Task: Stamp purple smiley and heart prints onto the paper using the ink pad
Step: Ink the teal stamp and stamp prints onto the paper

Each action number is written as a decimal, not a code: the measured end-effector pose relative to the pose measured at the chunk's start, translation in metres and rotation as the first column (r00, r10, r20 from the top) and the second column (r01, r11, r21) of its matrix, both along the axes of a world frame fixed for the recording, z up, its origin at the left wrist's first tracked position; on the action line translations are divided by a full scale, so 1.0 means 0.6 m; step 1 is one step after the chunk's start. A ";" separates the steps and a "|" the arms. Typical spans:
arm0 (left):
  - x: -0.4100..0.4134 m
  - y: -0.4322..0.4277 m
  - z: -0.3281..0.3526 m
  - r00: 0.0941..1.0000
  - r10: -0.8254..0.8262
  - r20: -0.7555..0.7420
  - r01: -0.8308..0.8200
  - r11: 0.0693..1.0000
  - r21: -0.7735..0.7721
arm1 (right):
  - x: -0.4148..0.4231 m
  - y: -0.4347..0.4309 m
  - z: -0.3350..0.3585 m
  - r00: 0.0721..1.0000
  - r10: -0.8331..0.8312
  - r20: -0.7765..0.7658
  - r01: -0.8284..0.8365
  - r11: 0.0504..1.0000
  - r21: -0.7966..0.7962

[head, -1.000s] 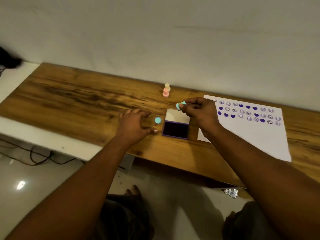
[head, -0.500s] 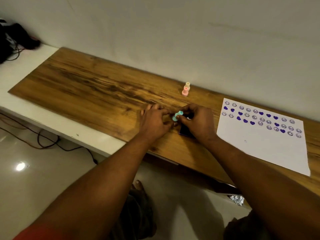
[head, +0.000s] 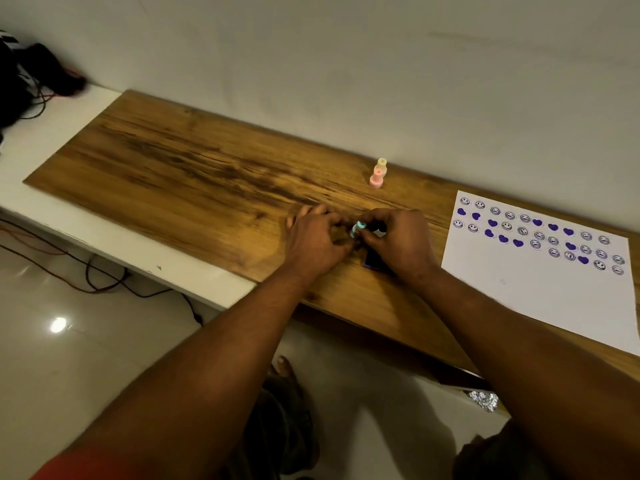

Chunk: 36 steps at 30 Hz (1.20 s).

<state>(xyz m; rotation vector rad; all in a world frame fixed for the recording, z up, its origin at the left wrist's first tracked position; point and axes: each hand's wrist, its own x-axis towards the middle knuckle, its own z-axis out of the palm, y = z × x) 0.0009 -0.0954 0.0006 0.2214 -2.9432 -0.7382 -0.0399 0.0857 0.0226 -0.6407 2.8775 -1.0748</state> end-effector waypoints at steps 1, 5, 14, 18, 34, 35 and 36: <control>-0.001 0.000 -0.001 1.000 0.002 -0.005 -0.002 1.000 0.003 | 0.000 0.000 0.001 1.000 0.006 -0.001 -0.006 1.000 0.000; -0.001 0.000 -0.002 1.000 0.009 -0.010 -0.009 1.000 0.022 | -0.001 -0.003 0.005 0.999 0.036 -0.012 -0.035 0.999 0.029; -0.001 0.000 0.001 1.000 0.004 -0.003 -0.004 1.000 0.029 | -0.001 -0.007 0.014 0.997 0.072 -0.033 -0.067 0.991 0.119; -0.001 0.002 0.002 1.000 0.000 -0.004 0.000 1.000 0.019 | -0.001 -0.012 0.016 0.998 0.055 -0.043 -0.048 0.990 0.135; -0.005 0.000 0.013 0.999 0.044 0.012 -0.042 0.995 -0.091 | -0.004 -0.031 0.007 0.998 0.047 -0.046 -0.043 0.996 0.073; -0.006 0.000 0.013 0.999 0.045 0.018 -0.043 0.995 -0.091 | -0.004 -0.032 0.005 0.998 0.046 -0.043 -0.043 0.996 0.072; -0.006 -0.001 0.014 0.999 0.045 0.027 -0.042 0.995 -0.093 | -0.004 -0.032 0.005 0.998 0.047 -0.040 -0.044 0.996 0.074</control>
